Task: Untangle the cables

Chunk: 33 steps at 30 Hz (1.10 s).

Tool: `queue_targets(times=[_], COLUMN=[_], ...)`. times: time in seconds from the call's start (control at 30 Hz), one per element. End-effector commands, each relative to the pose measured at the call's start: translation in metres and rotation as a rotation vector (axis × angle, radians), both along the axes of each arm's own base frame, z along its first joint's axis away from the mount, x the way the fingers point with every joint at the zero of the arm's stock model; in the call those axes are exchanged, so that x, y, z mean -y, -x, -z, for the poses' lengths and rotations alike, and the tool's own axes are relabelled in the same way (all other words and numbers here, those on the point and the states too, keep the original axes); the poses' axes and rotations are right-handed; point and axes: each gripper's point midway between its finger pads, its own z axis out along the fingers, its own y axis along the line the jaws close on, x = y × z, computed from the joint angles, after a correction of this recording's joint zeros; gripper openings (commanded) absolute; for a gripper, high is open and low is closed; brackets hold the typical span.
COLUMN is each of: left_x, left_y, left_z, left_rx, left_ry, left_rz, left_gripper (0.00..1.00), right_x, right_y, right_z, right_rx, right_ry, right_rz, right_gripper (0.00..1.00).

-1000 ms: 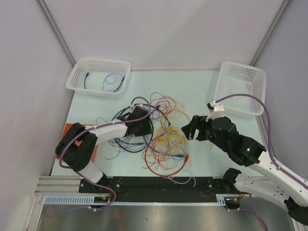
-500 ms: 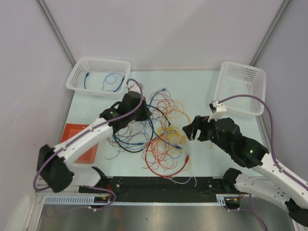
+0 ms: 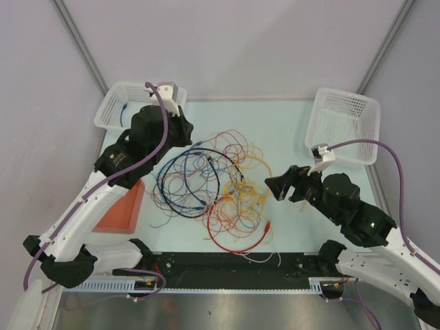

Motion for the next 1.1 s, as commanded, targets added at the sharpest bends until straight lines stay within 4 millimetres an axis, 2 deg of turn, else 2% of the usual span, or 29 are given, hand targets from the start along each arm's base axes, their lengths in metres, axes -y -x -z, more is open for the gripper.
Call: queue_targets(times=[0.0,0.03,0.07,0.1,0.17,0.23,0.27,0.3,0.33,0.37,0.4,0.43,0.47,0.53,0.57,0.6,0.63,0.7,0.77,0.83,0.9,1.0,1.03,1.07], left_x=[-0.021,-0.02,-0.02,-0.019,-0.015,-0.013,-0.014,-0.017,-0.021,-0.027,-0.029,-0.029,-0.032,-0.032,-0.046,-0.044,-0.061,-0.072,-0.095,-0.108,-0.111,-0.112,-0.11,-0.11], left_y=[0.008,0.009,0.012,0.012,0.012,0.007,0.003,-0.001,-0.003,-0.008,-0.011,-0.015,-0.017,-0.028,-0.034,-0.041,-0.048,-0.061,-0.076,-0.093,-0.106,-0.124,-0.132,-0.135], left_z=[-0.002,0.002,-0.001,0.006,0.014,0.039,0.06,0.073,0.086,0.11,0.121,0.13,0.151,0.176,0.193,0.205,0.218,0.235,0.242,0.248,0.25,0.265,0.263,0.278], left_rx=[0.028,0.026,0.041,0.032,0.018,-0.041,-0.084,-0.11,-0.138,-0.186,-0.212,-0.233,-0.284,-0.341,-0.384,-0.414,-0.449,-0.485,-0.498,-0.495,-0.479,-0.521,-0.521,-0.557], left_ry=[-0.14,-0.142,-0.124,-0.131,-0.14,-0.195,-0.231,-0.258,-0.282,-0.319,-0.328,-0.31,-0.31,-0.271,-0.261,-0.227,-0.195,-0.157,-0.14,-0.134,-0.14,-0.158,-0.145,-0.164], left_rz=[-0.02,-0.011,-0.003,0.003,0.02,0.018,-0.007,-0.036,-0.066,-0.128,-0.151,-0.176,-0.18,-0.214,-0.261,-0.261,-0.318,-0.361,-0.434,-0.465,-0.465,-0.446,-0.433,-0.433], left_gripper=[0.05,0.01,0.0,0.0,0.06,0.24,0.34,0.5,0.58,0.65,0.72,0.73,0.74,0.74,0.74,0.74,0.74,0.74,0.74,0.74,0.74,0.74,0.74,0.73], right_x=[0.0,-0.001,-0.002,-0.003,-0.005,-0.007,-0.007,-0.006,-0.006,-0.005,-0.003,-0.003,-0.002,-0.002,-0.002,-0.002,-0.001,-0.001,-0.002,-0.001,-0.002,-0.004,-0.005,-0.006], right_y=[0.0,0.0,-0.001,-0.001,-0.001,-0.001,-0.001,0.0,0.0,0.0,0.0,0.0,0.0,0.001,0.001,0.001,0.001,0.001,0.001,0.0,-0.002,-0.007,-0.008,-0.009], right_z=[-0.007,-0.008,-0.008,-0.008,-0.006,-0.006,-0.005,-0.005,-0.005,-0.005,-0.005,-0.004,-0.002,-0.001,0.0,0.0,0.0,0.001,0.002,0.004,0.005,0.011,0.011,0.013], right_rx=[0.026,0.03,0.029,0.028,0.023,0.018,0.017,0.017,0.016,0.016,0.017,0.015,0.009,0.005,0.002,0.0,-0.002,-0.004,-0.004,-0.004,0.0,0.001,0.004,0.002], right_ry=[-0.011,-0.013,-0.012,-0.013,-0.013,-0.014,-0.012,-0.012,-0.011,-0.011,-0.01,-0.006,0.001,0.001,0.001,0.001,0.003,0.003,0.008,0.022,0.034,0.066,0.07,0.078], right_rz=[-0.005,-0.005,-0.008,-0.011,-0.015,-0.022,-0.022,-0.022,-0.02,-0.017,-0.013,-0.012,-0.008,-0.006,-0.005,-0.005,-0.005,-0.005,-0.008,-0.003,-0.003,0.001,0.001,0.001], right_gripper=[0.8,0.8,0.8,0.8,0.8,0.8,0.8,0.8,0.8,0.8,0.8,0.8,0.8,0.8,0.8,0.8,0.8,0.8,0.8,0.8,0.8,0.8,0.81,0.8])
